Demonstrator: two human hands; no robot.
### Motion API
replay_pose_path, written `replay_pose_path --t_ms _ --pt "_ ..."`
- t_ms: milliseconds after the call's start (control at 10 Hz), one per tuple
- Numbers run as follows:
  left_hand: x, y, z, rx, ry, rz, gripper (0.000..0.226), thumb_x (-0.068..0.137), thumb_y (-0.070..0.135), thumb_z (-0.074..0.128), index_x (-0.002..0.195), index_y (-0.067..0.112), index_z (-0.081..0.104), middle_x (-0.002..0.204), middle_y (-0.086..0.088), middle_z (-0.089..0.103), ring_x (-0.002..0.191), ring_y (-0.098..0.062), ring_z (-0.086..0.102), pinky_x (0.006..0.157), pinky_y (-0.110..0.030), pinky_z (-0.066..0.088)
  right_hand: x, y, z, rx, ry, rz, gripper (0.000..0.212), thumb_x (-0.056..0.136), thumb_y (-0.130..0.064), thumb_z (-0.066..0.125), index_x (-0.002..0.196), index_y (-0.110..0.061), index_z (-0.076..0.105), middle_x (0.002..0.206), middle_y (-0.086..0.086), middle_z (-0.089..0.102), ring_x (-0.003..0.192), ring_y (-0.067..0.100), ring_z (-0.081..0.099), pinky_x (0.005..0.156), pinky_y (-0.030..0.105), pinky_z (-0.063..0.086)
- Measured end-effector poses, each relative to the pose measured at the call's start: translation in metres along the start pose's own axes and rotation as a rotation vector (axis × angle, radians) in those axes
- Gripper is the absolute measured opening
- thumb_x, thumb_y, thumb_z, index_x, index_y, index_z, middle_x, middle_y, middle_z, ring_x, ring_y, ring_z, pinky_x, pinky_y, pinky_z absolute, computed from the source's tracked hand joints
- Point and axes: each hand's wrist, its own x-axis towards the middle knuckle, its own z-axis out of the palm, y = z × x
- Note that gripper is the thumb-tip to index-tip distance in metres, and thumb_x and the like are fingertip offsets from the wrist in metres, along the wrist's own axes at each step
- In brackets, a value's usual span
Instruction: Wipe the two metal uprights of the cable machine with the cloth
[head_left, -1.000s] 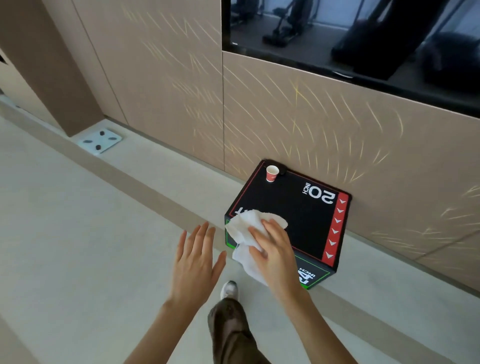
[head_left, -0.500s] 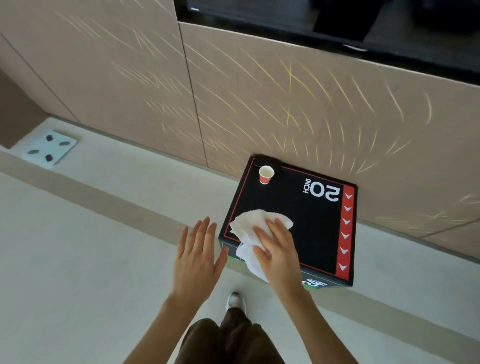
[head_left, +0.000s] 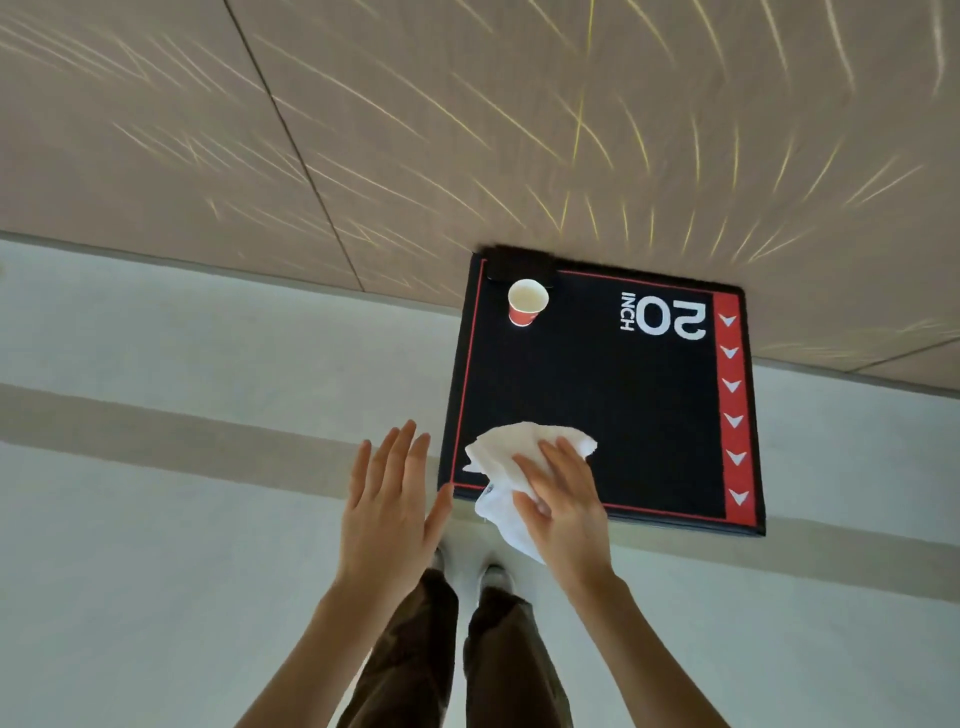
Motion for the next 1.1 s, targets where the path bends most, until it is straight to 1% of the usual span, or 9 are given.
replay_pose_path --t_ms 200,300,400,600,700,800,900,1000,1100 --pt "0.028 -0.053 0.114 0.004 -0.080 0.037 0.052 0.101 0.043 0.032 0.132 0.003 0.048 0.140 -0.018 0.054 0.129 -0.036 0.053 0.115 -0.047 0.024 -0.004 0.052 0.127 0.000 -0.019 0.096 0.027 0.083 -0.026 0.051 0.110 -0.024 0.056 0.125 0.002 0.052 0.122 0.024 0.046 0.058 0.035 0.060" --pt "0.040 -0.070 0.170 0.027 -0.091 0.048 0.053 0.099 0.041 0.036 0.131 0.002 0.052 0.139 -0.019 0.055 0.129 -0.036 0.053 0.114 -0.048 0.025 -0.009 0.084 0.191 -0.022 -0.084 0.132 0.028 0.084 -0.028 0.052 0.107 -0.021 0.066 0.124 0.006 0.057 0.120 0.028 0.051 0.055 0.038 0.060" --pt "0.047 -0.081 0.214 0.027 -0.095 0.046 0.052 0.099 0.040 0.037 0.131 0.002 0.052 0.139 -0.019 0.055 0.130 -0.037 0.052 0.115 -0.048 0.024 -0.011 0.110 0.242 -0.032 -0.072 0.118 0.028 0.085 -0.025 0.057 0.112 -0.023 0.061 0.129 0.010 0.052 0.122 0.033 0.050 0.064 0.045 0.060" --pt "0.050 -0.091 0.253 0.005 -0.076 0.057 0.050 0.099 0.041 0.036 0.131 0.004 0.046 0.139 -0.020 0.055 0.129 -0.038 0.052 0.114 -0.048 0.023 -0.012 0.128 0.283 -0.105 -0.089 0.169 0.043 0.090 -0.031 0.047 0.133 -0.028 0.046 0.142 0.014 0.039 0.134 0.035 0.035 0.092 0.052 0.048" --pt "0.050 -0.089 0.245 0.010 -0.091 0.061 0.051 0.099 0.041 0.036 0.130 0.003 0.049 0.138 -0.020 0.055 0.129 -0.038 0.053 0.115 -0.046 0.022 -0.013 0.128 0.278 -0.128 -0.186 0.181 0.043 0.091 -0.032 0.045 0.133 -0.026 0.045 0.140 0.015 0.045 0.136 0.035 0.033 0.100 0.056 0.041" --pt "0.052 -0.081 0.221 0.002 -0.111 0.063 0.052 0.099 0.042 0.034 0.131 0.003 0.049 0.138 -0.020 0.055 0.129 -0.038 0.053 0.115 -0.047 0.022 -0.001 0.117 0.253 -0.151 -0.308 0.214 0.045 0.088 -0.037 0.044 0.129 -0.023 0.054 0.136 0.015 0.050 0.132 0.036 0.038 0.100 0.059 0.040" --pt "0.053 -0.068 0.172 -0.007 -0.152 0.065 0.054 0.101 0.043 0.030 0.130 0.003 0.050 0.138 -0.020 0.055 0.129 -0.037 0.053 0.115 -0.050 0.028 0.011 0.081 0.197 -0.162 -0.370 0.231 0.043 0.083 -0.035 0.055 0.122 -0.019 0.063 0.130 0.016 0.056 0.123 0.038 0.050 0.092 0.056 0.044" --pt "0.056 -0.051 0.108 -0.008 -0.169 0.088 0.058 0.104 0.046 0.019 0.129 0.003 0.050 0.136 -0.020 0.057 0.126 -0.037 0.055 0.111 -0.054 0.032 0.033 0.044 0.123 -0.157 -0.362 0.215 0.044 0.075 -0.026 0.075 0.117 -0.017 0.066 0.122 0.015 0.061 0.113 0.038 0.059 0.081 0.050 0.053" --pt "0.055 -0.030 0.045 -0.019 -0.140 0.088 0.059 0.104 0.047 0.017 0.127 0.003 0.050 0.134 -0.021 0.058 0.123 -0.038 0.057 0.109 -0.055 0.034 0.048 0.002 0.055 -0.166 -0.278 0.187 0.050 0.066 -0.022 0.085 0.112 -0.016 0.067 0.113 0.012 0.065 0.103 0.033 0.064 0.077 0.043 0.055"
